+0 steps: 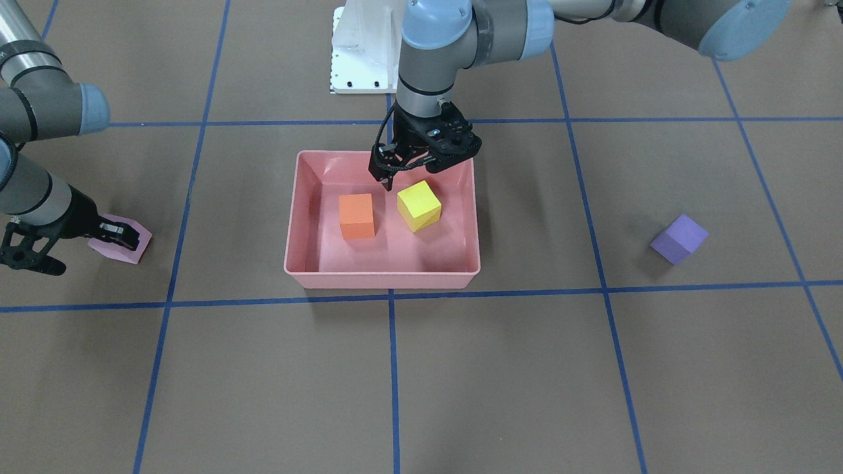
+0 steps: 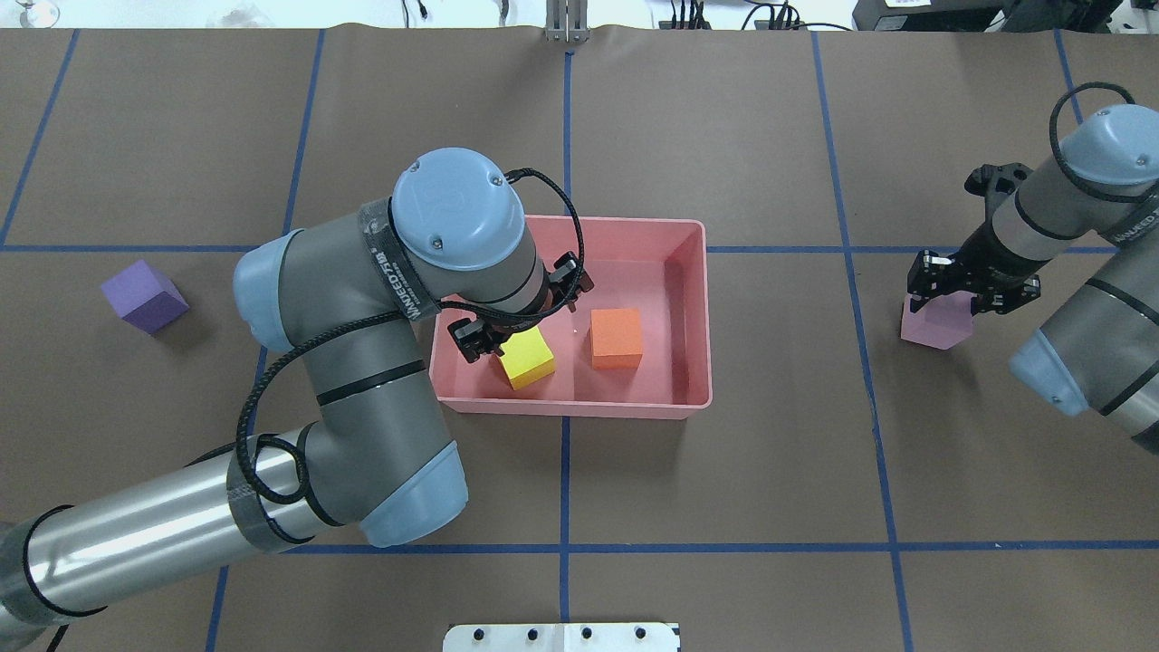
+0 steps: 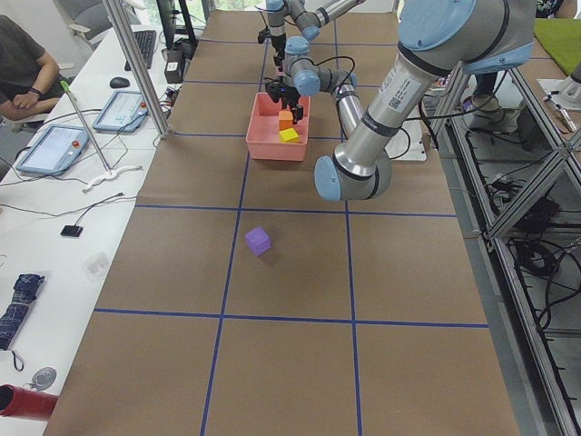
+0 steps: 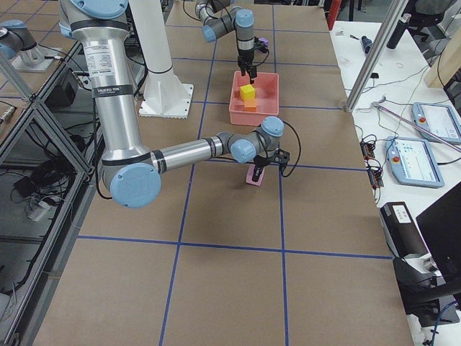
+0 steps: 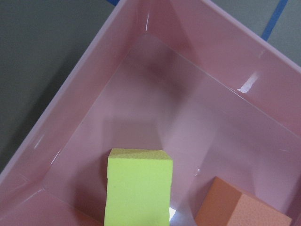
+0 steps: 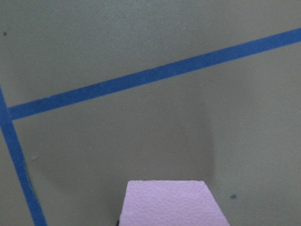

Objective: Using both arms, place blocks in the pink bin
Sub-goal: 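Grasp the light pink cube with the right gripper while the left gripper withdraws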

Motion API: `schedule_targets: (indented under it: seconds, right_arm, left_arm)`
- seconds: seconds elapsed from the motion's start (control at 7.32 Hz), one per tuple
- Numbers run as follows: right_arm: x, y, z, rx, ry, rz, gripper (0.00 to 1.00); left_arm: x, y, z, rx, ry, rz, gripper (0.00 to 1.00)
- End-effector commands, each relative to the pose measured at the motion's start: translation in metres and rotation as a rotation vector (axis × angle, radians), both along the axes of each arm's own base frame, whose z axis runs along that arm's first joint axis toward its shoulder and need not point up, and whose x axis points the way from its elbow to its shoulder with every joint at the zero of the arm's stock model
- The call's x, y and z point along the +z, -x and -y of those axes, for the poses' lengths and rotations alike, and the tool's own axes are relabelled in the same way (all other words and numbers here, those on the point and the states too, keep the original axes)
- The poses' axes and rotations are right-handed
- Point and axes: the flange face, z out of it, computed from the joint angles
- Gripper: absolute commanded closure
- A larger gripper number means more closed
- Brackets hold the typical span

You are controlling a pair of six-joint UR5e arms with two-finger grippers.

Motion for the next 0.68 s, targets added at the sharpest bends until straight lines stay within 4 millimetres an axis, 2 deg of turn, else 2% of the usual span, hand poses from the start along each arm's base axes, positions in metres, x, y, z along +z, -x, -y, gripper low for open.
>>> schedule_targets:
  seconds: [0.0, 0.14, 0.27, 0.55]
  right_arm:
    - [-0.061, -0.029, 0.008, 0.032, -0.027, 0.094, 1.00]
    - [-0.121, -0.027, 0.019, 0.037, -0.025, 0.106, 1.00]
    - [-0.194, -0.011, 0.035, 0.098, 0.027, 0.117, 1.00]
    - [-0.283, 0.064, 0.014, 0.178, 0.105, 0.154, 1.00]
  left_arm:
    - [0.020, 0.068, -0.027, 0.055, -0.118, -0.030, 0.00]
    - [0.058, 0.106, -0.034, 0.096, -0.188, 0.010, 0.00]
    - [0.089, 0.137, -0.026, 0.116, -0.238, 0.061, 0.00]
    - [0.145, 0.194, 0.004, 0.203, -0.297, 0.131, 0.00]
